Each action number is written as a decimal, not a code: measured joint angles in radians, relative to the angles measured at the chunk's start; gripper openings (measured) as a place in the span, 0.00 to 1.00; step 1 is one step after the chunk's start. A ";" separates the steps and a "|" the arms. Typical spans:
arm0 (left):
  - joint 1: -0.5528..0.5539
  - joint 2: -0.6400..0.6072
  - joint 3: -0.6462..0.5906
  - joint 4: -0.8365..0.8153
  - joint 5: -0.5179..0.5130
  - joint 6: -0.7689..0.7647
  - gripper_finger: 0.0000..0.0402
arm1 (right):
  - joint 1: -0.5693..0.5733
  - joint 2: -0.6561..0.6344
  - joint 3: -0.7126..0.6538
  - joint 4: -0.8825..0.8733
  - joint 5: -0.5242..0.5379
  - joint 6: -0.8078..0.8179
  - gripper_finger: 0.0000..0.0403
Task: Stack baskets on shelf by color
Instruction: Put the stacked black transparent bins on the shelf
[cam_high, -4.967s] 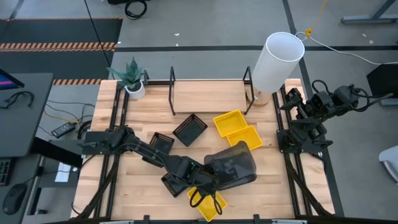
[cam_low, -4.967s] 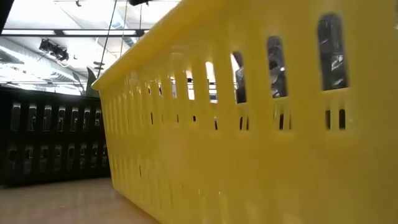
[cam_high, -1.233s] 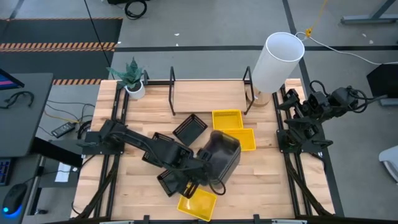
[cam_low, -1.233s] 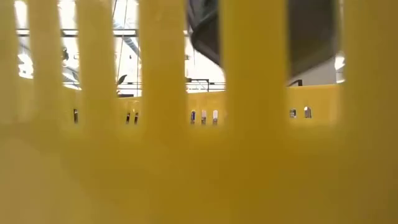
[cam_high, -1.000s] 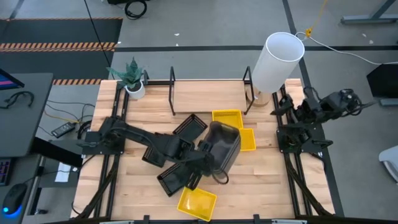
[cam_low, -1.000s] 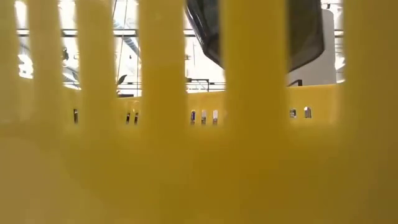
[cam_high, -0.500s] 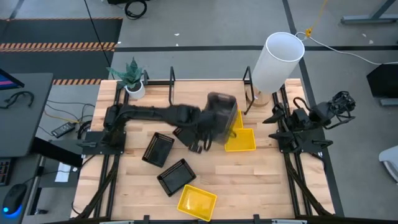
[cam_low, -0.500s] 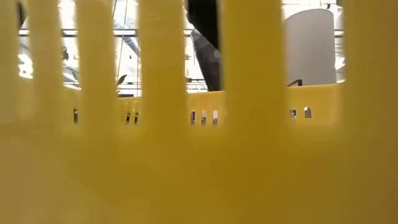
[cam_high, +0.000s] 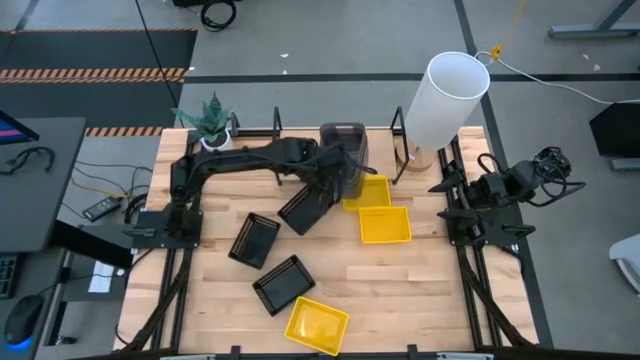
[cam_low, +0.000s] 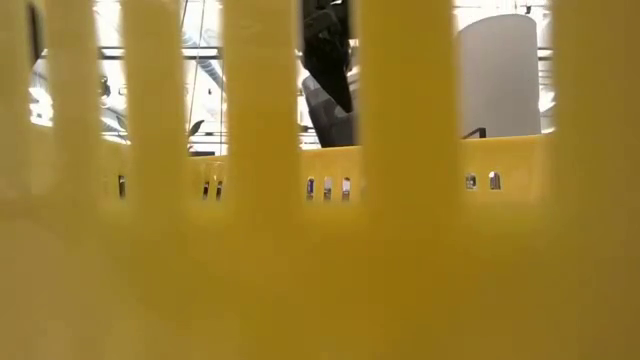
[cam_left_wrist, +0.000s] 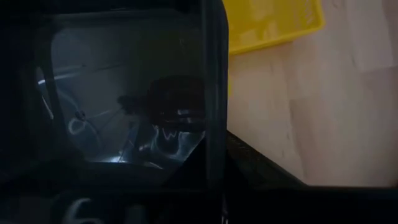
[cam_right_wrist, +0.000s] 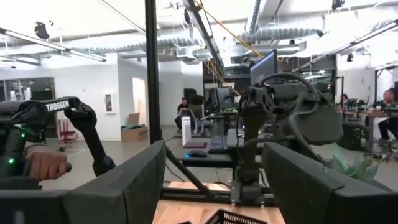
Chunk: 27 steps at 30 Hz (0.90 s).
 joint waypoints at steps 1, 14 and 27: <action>0.006 0.000 0.000 0.000 0.001 0.006 0.04 | 0.000 0.000 0.000 0.003 0.000 -0.003 0.67; 0.098 0.031 0.000 0.051 0.013 0.071 0.05 | 0.000 -0.001 0.000 0.035 0.000 -0.126 0.67; 0.180 0.035 0.000 0.117 0.016 0.147 0.05 | 0.000 -0.001 0.000 0.015 0.039 -0.173 0.67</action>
